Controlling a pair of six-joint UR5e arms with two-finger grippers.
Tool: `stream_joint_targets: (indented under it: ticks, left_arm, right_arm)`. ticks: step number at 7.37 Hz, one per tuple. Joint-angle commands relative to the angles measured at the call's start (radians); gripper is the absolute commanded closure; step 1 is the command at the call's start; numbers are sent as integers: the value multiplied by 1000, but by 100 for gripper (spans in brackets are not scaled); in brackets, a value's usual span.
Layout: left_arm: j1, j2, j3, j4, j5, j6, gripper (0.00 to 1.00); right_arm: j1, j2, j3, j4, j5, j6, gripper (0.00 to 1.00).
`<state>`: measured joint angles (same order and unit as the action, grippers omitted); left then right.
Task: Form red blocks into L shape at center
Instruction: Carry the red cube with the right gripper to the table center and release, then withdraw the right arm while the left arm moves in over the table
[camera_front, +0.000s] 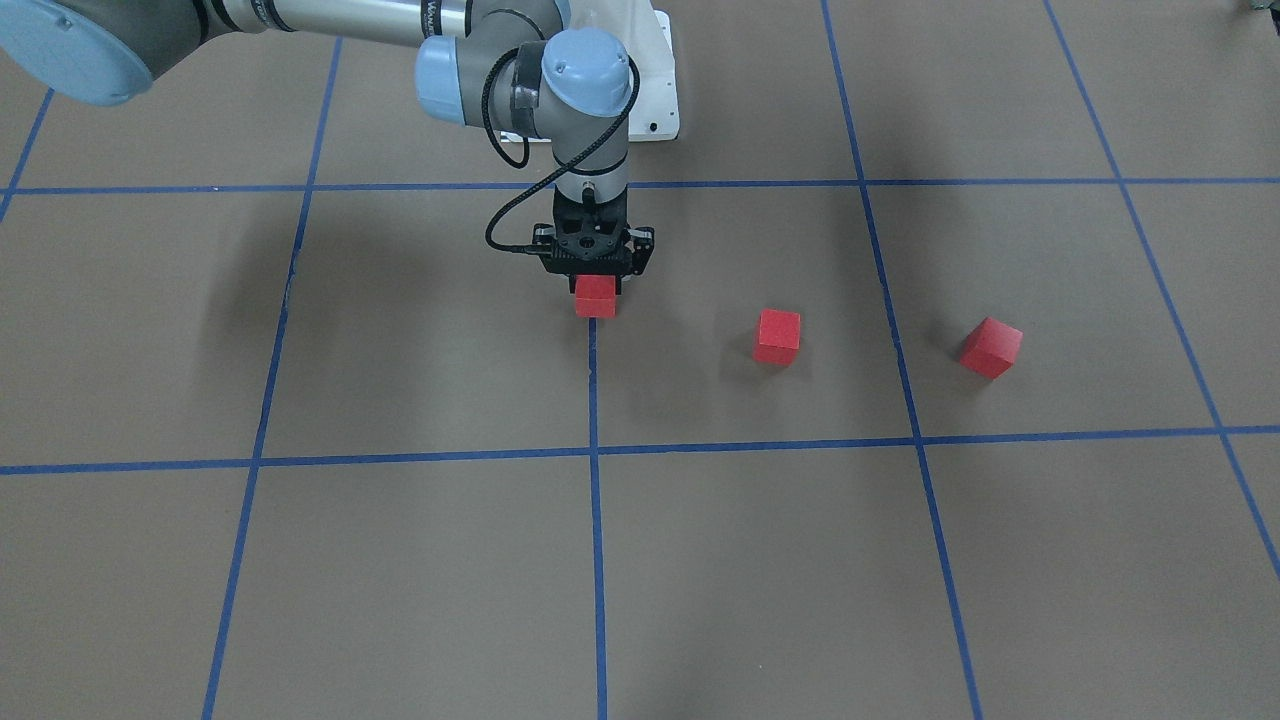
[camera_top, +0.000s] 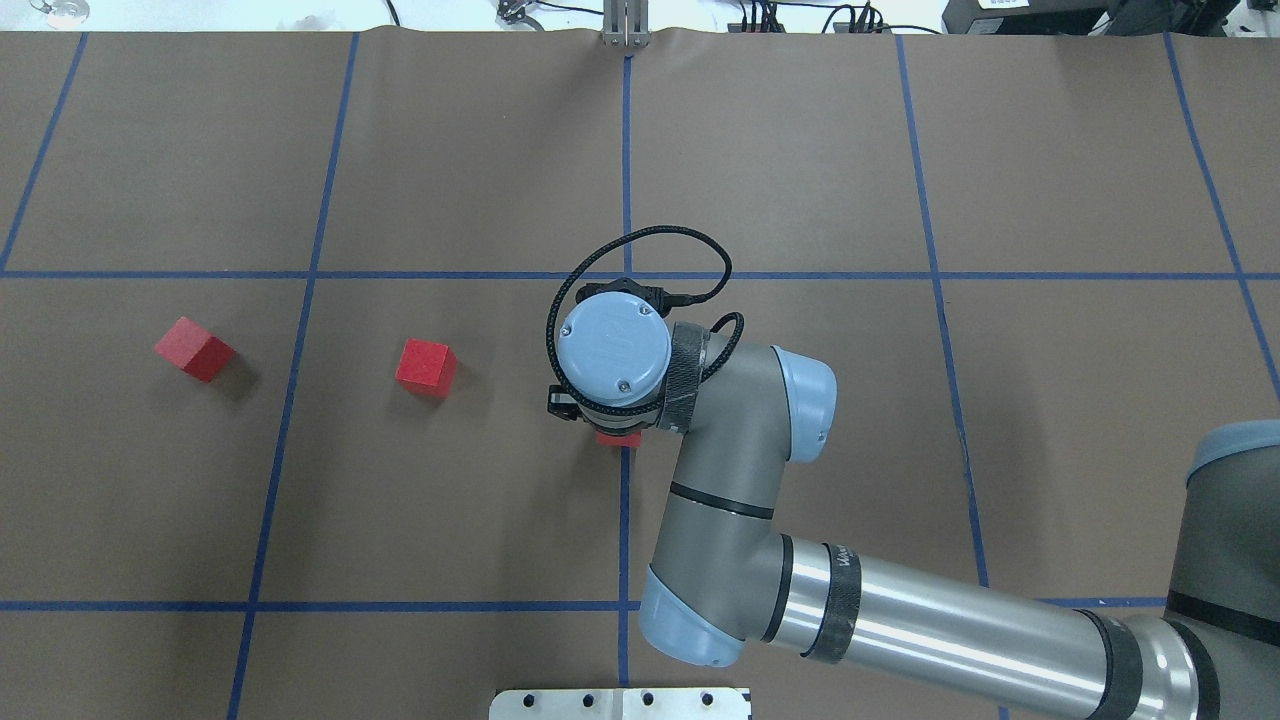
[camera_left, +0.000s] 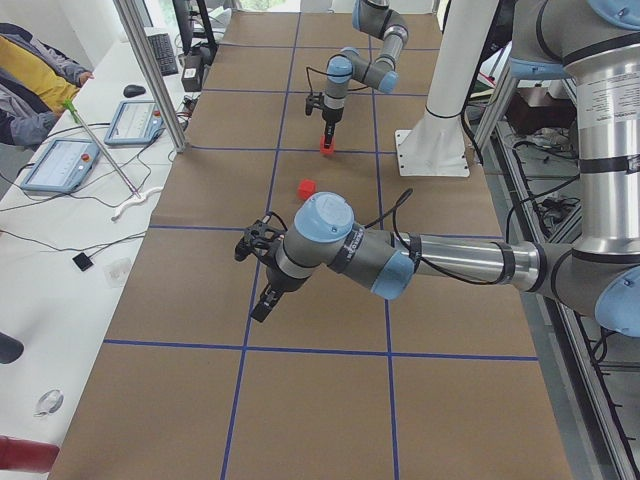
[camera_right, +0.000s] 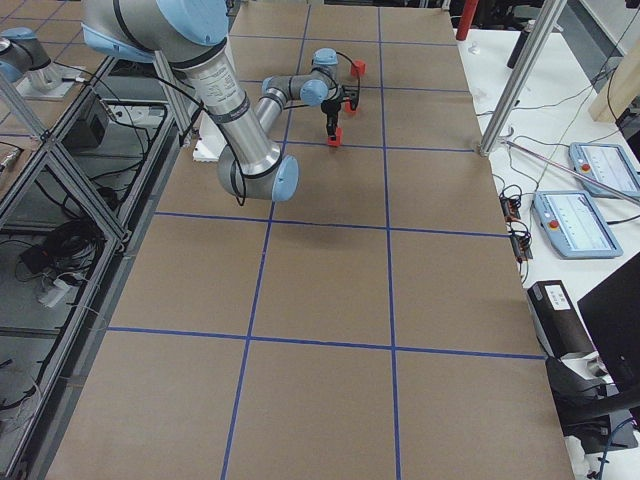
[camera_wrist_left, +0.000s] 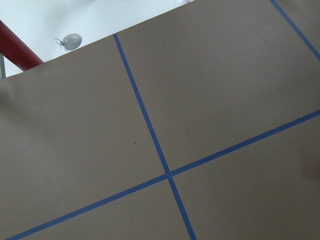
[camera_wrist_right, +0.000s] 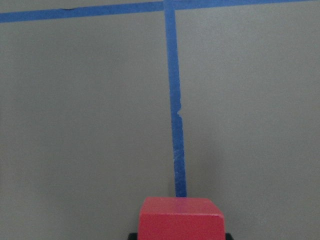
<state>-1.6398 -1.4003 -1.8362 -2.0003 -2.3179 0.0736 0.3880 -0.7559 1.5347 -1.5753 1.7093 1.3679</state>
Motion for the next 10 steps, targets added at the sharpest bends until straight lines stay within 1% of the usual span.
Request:
stream_joint_targets:
  ticks: [1, 2, 3, 4, 5, 6, 7, 8, 9, 10]
  left_arm:
    - [0, 0, 0, 0, 0, 0, 0]
    - [0, 0, 0, 0, 0, 0, 0]
    - [0, 1, 0, 0, 0, 0, 0]
    - [0, -2, -3, -2, -2, 0, 0]
    - [32, -14, -11, -2, -18, -2, 0]
    - [53, -43, -17, -2, -82, -3, 0]
    - [105, -87, -17, 1, -172, -93, 0]
    - [182, -121, -40, 2, -178, -209, 0]
    - [271, -149, -63, 3, -148, -335, 0]
    - [361, -185, -64, 6, -94, -416, 0]
  right_arm:
    - [-1, -3, 1, 1, -36, -1, 0]
    - [-1, -3, 7, 1, -36, -3, 0]
    - [-1, 0, 37, -6, -31, -4, 0]
    - [41, -2, 100, -55, -13, -18, 0]
    - [123, -5, 160, -121, 63, -54, 0]
    - [240, -44, 229, -170, 152, -155, 0]
    - [364, -109, 266, -175, 253, -276, 0]
    - [497, -167, 272, -175, 344, -449, 0]
    - [626, -240, 272, -175, 425, -631, 0]
    - [746, -331, 272, -175, 488, -841, 0]
